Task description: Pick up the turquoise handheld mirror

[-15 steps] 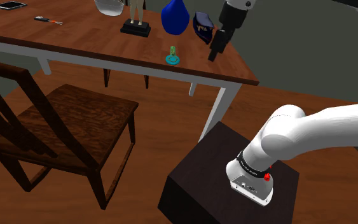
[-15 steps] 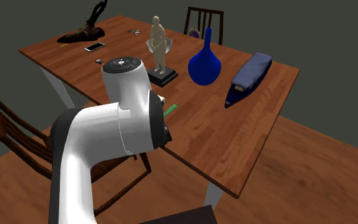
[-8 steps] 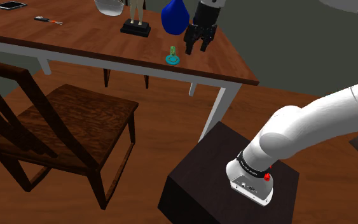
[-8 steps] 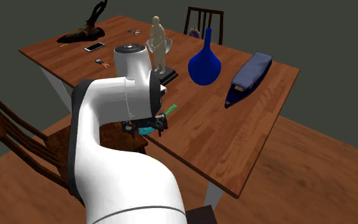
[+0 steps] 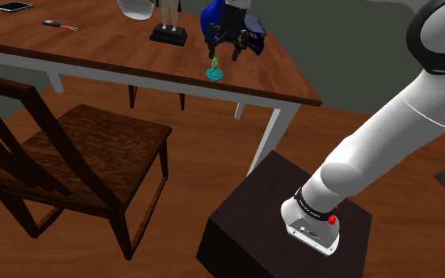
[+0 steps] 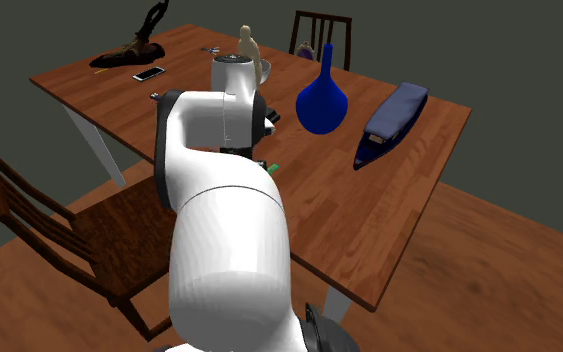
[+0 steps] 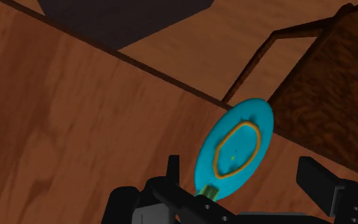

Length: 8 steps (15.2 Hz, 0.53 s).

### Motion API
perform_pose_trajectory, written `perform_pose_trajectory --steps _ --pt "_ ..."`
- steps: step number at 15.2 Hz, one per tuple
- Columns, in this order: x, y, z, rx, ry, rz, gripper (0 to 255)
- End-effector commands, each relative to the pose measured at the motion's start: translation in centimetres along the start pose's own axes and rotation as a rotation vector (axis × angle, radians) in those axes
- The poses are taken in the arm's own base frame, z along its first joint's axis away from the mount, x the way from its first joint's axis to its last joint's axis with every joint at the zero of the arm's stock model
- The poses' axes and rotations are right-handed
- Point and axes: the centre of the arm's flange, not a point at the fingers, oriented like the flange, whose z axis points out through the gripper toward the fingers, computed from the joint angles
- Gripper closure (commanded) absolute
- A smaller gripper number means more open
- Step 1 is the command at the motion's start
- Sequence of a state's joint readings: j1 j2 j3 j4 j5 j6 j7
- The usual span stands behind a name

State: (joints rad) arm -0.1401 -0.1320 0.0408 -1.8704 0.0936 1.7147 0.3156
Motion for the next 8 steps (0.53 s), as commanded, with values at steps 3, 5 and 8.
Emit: perform_pose_trajectory --steps 3,5,8 --pt "5.5 0.6 1.4 0.032 -0.030 0.164 0" --pt "6.1 0.8 2.1 0.035 -0.033 0.181 0" --pt "6.2 0.9 3.7 0.035 -0.033 0.181 0"
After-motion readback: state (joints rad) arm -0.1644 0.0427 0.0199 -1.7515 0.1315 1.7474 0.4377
